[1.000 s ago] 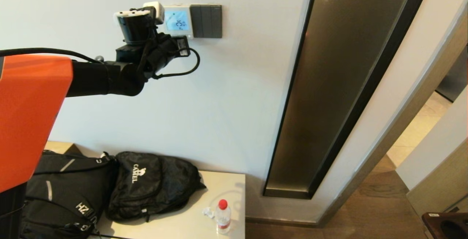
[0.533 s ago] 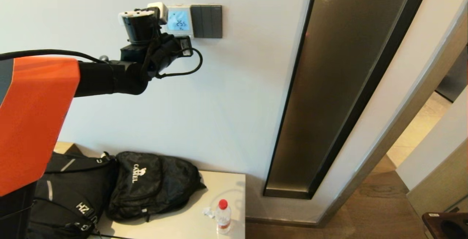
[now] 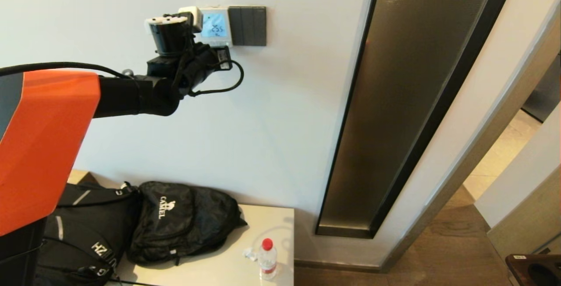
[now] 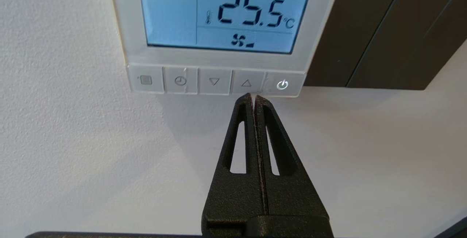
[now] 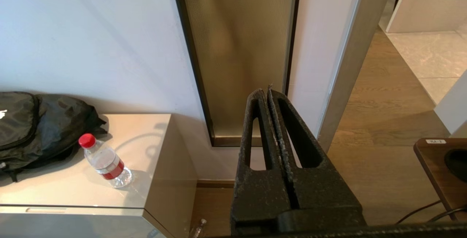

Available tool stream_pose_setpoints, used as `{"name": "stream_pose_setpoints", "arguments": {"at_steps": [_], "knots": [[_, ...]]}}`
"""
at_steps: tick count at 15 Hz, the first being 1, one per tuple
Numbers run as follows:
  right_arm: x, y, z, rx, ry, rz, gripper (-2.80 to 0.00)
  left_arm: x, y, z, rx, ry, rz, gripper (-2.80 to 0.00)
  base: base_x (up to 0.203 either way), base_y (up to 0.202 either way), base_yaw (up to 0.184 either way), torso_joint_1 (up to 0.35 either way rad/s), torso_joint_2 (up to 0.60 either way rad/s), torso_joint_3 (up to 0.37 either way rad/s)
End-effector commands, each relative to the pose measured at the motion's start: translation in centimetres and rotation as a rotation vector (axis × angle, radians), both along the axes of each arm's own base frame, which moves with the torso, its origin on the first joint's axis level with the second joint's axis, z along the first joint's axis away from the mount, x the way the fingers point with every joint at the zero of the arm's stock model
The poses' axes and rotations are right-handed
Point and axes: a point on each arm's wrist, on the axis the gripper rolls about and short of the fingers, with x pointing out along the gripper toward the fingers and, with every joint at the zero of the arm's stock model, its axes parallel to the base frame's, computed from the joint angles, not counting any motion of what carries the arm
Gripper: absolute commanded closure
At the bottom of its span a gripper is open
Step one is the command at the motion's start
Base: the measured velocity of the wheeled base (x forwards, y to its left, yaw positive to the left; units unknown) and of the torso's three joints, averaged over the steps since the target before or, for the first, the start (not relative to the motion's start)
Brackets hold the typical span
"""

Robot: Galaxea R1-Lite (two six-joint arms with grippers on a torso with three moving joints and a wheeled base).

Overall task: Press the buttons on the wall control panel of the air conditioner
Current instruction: Press the temperature increase button

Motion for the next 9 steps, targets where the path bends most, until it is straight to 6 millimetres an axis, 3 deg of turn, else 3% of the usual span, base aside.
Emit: {"name": "stream_pose_setpoints", "arguments": {"at_steps": [1,9], "knots": [[0.0,0.0,0.0,0.0,0.0,0.0,0.0,-0.6,0.24,0.62,-0.006,-0.011,0.001,0.0,0.0,0.0,0.0,0.0,0.0,0.0],[0.0,0.0,0.0,0.0,0.0,0.001,0.0,-0.65,0.75,0.41,-0.004,-0.01,0.01,0.0,0.0,0.0,0.0,0.0,0.0,0.0]]}}
